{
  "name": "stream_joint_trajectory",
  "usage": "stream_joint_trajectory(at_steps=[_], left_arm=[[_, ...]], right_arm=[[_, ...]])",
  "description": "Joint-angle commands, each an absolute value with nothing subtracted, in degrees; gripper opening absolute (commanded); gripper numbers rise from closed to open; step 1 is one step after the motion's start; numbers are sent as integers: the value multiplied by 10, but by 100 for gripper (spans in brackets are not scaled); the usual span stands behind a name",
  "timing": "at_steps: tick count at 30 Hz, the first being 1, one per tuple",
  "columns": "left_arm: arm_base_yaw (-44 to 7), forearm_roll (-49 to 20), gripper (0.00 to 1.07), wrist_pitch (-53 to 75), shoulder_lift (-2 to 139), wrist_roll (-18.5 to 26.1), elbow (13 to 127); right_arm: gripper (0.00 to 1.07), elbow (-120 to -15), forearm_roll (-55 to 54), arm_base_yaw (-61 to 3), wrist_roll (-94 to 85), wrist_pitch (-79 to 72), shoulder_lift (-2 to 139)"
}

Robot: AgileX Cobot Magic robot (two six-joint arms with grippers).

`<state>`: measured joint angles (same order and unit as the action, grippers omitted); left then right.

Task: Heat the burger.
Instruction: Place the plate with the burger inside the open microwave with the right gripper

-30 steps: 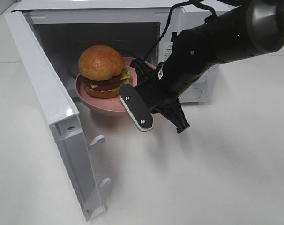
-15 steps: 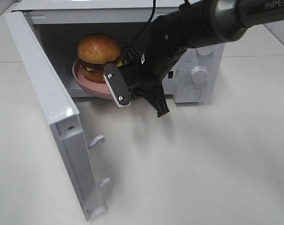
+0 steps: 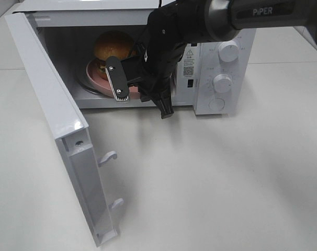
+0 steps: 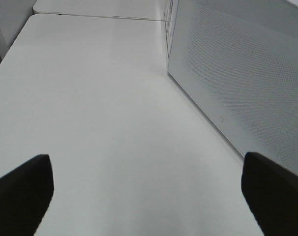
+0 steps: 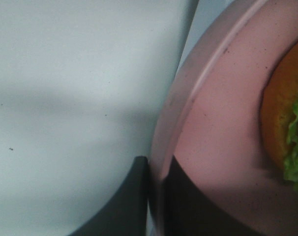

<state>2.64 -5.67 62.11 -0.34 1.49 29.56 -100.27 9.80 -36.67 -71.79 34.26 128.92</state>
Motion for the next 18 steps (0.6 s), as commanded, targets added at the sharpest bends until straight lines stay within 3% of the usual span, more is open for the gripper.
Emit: stream_joint_trajectory(at_steps=[1,12,17,18], left_arm=[[26,-60,95,612,-13,12,295],[26,-60,95,612,-13,12,295],[26,-60,95,612,-13,12,295],[26,-60,95,612,-13,12,295]], right_arm=[[1,-1029,103,-367,-706,324,1295],[9,-1045,103,-370,-684,300,1307],[23,-1043,101,-370,-677,308,1307],[30,-1043,101,-370,-666,309,1307]])
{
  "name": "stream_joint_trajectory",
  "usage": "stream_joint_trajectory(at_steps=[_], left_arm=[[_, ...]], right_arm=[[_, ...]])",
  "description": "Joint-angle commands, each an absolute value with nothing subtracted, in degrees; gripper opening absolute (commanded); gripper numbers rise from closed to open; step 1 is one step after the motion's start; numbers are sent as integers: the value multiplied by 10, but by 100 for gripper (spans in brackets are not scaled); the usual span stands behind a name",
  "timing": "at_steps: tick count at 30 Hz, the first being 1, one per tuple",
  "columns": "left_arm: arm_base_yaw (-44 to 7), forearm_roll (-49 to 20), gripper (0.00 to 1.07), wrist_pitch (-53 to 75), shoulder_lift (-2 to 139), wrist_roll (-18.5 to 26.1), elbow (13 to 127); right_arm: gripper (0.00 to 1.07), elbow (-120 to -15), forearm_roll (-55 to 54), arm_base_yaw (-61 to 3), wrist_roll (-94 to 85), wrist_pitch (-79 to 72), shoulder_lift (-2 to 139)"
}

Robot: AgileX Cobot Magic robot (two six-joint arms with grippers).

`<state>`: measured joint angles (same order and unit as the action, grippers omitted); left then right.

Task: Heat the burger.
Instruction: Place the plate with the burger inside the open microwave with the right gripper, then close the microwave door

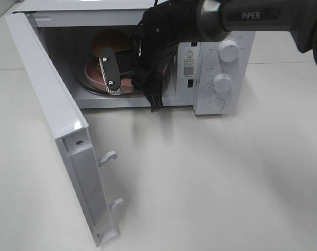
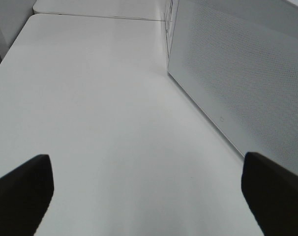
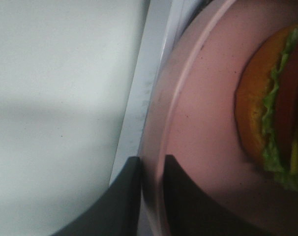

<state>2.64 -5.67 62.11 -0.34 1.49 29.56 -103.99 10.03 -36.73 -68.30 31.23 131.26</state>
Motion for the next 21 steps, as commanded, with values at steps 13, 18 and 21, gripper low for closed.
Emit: stream_joint_trajectory(at_steps=[13,18,21], left_arm=[[26,-60,95,612,-13,12,295],[26,-60,95,612,-13,12,295],[26,-60,95,612,-13,12,295]], right_arm=[[48,-1032,100,-380,-630,314,1295],[49,-960,100,-380,-640,270,1252],[52,-922,100,-380,-642,261,1226]])
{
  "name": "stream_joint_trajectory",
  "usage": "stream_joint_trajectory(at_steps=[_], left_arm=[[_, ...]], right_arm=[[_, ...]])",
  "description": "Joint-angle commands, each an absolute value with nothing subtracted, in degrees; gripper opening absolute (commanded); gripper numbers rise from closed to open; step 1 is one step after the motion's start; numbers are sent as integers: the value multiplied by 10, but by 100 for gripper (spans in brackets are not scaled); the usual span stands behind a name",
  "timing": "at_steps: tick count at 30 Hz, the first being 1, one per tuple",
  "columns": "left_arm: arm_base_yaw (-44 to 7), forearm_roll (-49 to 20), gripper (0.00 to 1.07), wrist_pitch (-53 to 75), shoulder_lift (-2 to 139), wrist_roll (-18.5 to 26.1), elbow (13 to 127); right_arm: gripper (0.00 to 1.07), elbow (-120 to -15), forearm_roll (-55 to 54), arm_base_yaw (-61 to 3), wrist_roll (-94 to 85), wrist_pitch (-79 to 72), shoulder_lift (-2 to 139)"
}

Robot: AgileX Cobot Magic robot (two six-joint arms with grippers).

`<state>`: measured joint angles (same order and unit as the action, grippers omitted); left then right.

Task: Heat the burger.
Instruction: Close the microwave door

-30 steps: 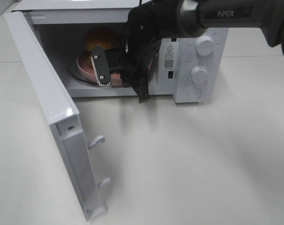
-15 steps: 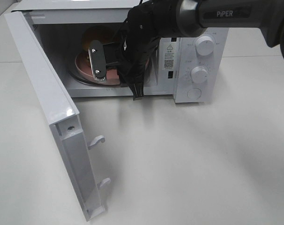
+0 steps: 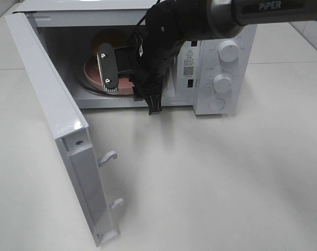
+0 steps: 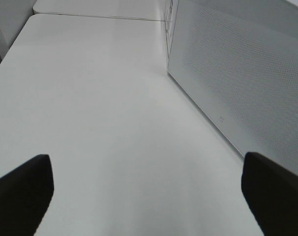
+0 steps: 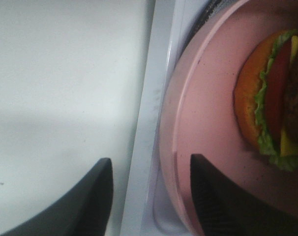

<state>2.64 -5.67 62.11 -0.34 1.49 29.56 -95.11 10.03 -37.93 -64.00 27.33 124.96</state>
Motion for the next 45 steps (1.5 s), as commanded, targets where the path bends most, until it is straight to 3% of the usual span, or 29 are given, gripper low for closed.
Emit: stream_joint_trajectory(at_steps=[1,22,34,45], left_arm=[[26,-60,95,612,-13,12,295],[26,-60,95,612,-13,12,295],[26,-60,95,612,-13,12,295],[26,-60,95,612,-13,12,295]], right_arm=[[53,-911,100,-380,-642,257,1219],[64,-627,98,-379,-627,151,1016],[79,-515,99,-379,-378,136,887],[78,-486,101,-379,-173,270,790]])
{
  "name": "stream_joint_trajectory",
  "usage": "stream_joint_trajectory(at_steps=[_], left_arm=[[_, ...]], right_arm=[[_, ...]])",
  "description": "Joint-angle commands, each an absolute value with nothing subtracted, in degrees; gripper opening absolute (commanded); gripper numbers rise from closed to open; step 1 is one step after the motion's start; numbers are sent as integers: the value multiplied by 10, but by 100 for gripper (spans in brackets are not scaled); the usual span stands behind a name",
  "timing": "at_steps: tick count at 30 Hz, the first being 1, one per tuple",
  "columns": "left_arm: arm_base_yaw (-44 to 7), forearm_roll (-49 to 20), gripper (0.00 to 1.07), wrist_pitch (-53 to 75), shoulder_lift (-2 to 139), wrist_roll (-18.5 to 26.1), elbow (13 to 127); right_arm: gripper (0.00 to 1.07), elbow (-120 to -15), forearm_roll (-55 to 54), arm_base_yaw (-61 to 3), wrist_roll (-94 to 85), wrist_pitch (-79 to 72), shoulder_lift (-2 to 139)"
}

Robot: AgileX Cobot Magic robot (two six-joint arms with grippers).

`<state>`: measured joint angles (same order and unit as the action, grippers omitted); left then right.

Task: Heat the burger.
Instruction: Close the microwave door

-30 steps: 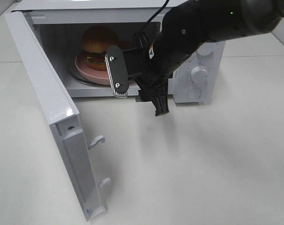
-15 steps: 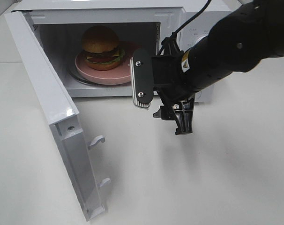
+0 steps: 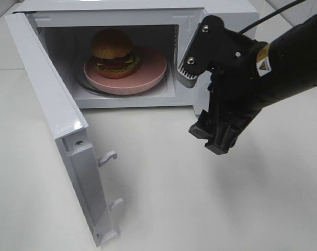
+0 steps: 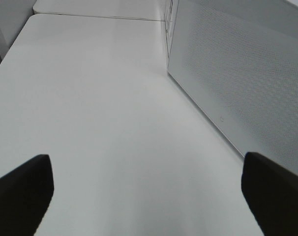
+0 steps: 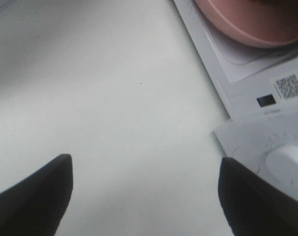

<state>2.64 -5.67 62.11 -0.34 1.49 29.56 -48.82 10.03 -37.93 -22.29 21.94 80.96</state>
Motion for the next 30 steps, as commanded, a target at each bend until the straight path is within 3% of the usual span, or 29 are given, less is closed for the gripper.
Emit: stream_joint_trajectory(at_steps=[1,14,30], left_arm=[[26,-60,95,612,-13,12,295],[26,-60,95,612,-13,12,295],[26,-60,95,612,-13,12,295]], right_arm=[[78,-486,101,-379,-173,270,790],[76,-483,98,-379,-41,521,708],[76,-451,104,-379,18,590,511]])
